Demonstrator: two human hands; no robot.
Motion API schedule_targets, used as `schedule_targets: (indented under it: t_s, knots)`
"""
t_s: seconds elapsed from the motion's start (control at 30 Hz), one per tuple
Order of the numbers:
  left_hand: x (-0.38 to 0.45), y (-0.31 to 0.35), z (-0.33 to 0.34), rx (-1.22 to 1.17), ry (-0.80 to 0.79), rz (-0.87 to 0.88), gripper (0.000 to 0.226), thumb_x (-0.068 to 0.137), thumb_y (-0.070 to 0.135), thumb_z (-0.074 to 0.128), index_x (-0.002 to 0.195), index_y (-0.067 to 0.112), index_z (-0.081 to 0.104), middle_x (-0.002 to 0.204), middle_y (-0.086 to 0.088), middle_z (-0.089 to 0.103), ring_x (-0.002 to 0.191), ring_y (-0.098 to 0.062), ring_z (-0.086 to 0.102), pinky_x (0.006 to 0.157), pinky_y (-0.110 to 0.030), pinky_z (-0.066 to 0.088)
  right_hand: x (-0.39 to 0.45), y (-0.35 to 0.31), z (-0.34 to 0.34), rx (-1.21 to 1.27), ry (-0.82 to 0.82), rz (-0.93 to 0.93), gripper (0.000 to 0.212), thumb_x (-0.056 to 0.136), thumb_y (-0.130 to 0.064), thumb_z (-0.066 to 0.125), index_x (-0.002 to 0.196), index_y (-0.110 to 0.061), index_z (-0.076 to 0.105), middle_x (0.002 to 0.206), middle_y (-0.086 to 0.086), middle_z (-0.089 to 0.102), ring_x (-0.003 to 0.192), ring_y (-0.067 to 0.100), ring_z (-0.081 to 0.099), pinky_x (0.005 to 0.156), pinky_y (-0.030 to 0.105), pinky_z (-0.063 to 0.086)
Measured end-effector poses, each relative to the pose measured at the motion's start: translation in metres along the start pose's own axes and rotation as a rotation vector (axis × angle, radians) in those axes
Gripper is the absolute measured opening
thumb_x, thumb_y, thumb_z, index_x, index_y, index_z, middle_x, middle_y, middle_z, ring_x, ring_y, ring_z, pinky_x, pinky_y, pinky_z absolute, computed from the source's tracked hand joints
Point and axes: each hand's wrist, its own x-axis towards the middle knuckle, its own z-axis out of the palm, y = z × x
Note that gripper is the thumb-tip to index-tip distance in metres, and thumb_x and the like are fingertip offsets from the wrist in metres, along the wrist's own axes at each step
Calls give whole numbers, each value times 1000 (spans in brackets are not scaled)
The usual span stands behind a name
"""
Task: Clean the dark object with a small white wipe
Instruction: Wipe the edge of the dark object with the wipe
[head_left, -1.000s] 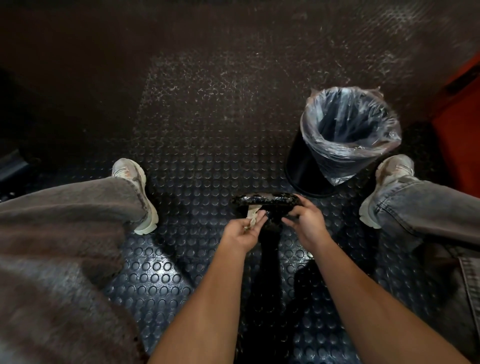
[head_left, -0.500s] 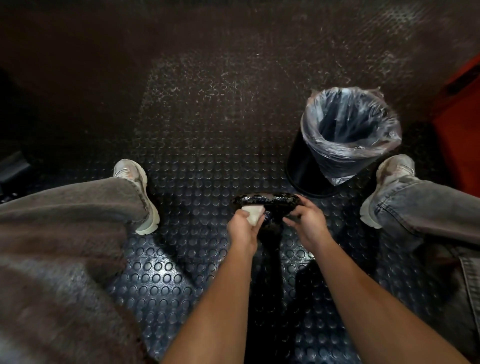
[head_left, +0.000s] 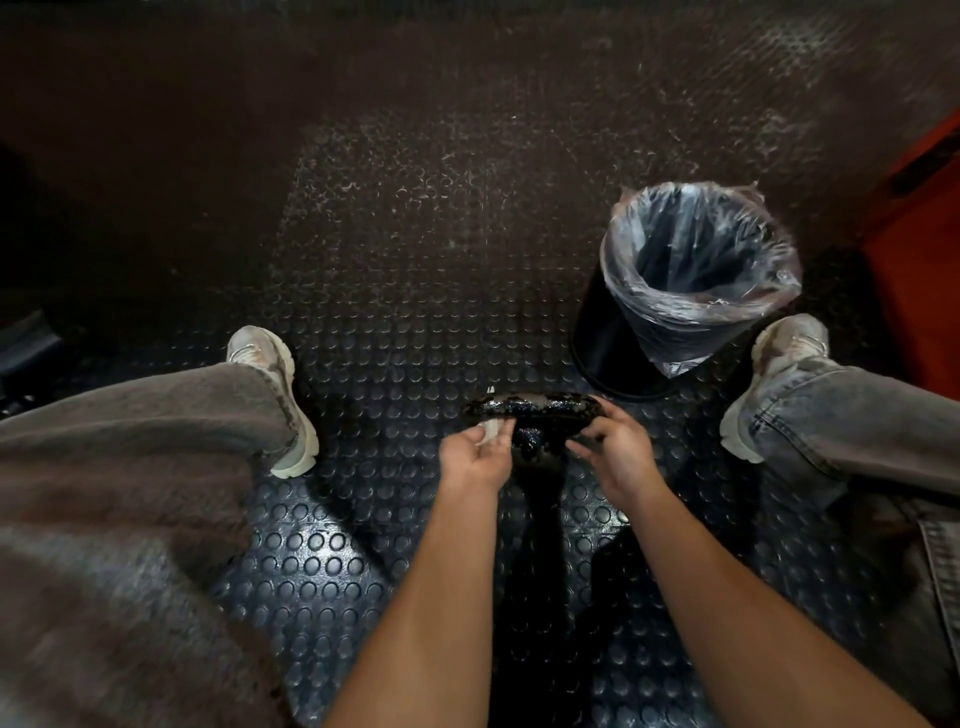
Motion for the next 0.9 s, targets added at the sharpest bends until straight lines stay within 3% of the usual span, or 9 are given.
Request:
schedule_targets:
  t_s: [0.13,0.3,0.47,0.53,0.6,0.63,0.73,0.83,0.9]
  knots:
    - [-7,-18,2,-83,-67,37,40,95,-9,39,134,-6,45,135,-31,48,102,-42,59,99,-49,53,-2,-1,-2,-11,-15,-3,52,85,10,44,133,-5,58,112,11,69,107,28,65,77,37,55]
    - [4,3,-6,-235,11,-126,44,105,-6,32,148,-13,29,151,-32,35,142,-40,39,120,-39,30,-1,-1,-4,-3,-23,1,54,85,10,44,135,-5,57,117,12,68,110,28,65,80,38,55]
    - [9,10,-15,-548,-72,-292,46,106,0,20,150,-14,21,154,-36,28,146,-44,29,122,-44,23,0,1,-5,-7,-28,-4,53,86,10,44,136,-4,56,114,12,68,106,27,65,80,38,54]
    - [-5,11,-10,-368,-26,-244,38,108,10,37,134,-14,50,125,-37,57,135,-45,44,120,-44,25,2,1,-6,-11,-30,-4,53,85,10,44,135,-3,56,113,12,68,106,27,65,79,37,54]
    - [-24,0,-1,208,6,139,31,102,26,57,93,-2,68,79,-24,64,117,-44,57,113,-47,34,2,1,-5,-7,-31,-5,53,85,9,44,134,-4,56,114,12,68,107,28,65,79,37,54]
    - [-24,-4,2,166,19,114,26,100,24,60,88,2,65,81,-22,65,115,-44,59,112,-47,36,1,2,-4,-2,-29,-5,52,85,9,44,134,-4,57,114,12,68,107,28,65,79,37,54]
    - [-8,-14,-1,-166,-178,-119,14,101,-2,46,110,-9,55,130,-26,55,120,-36,57,116,-44,38,1,3,-4,1,-22,-6,52,85,9,44,133,-7,58,114,12,69,108,29,64,77,36,54]
    - [-9,-19,-1,-244,-196,-69,14,101,-5,46,107,-6,58,121,-25,57,104,-32,61,113,-45,42,3,3,-4,-2,-28,-12,52,85,9,45,133,-6,58,113,11,69,106,28,65,76,36,54]
    - [-4,-18,-10,-388,-233,-97,22,102,-4,45,121,-8,56,124,-25,58,119,-33,58,115,-44,39,2,2,-5,-2,-29,-14,51,85,9,45,132,-5,59,110,11,70,103,27,66,77,36,54]
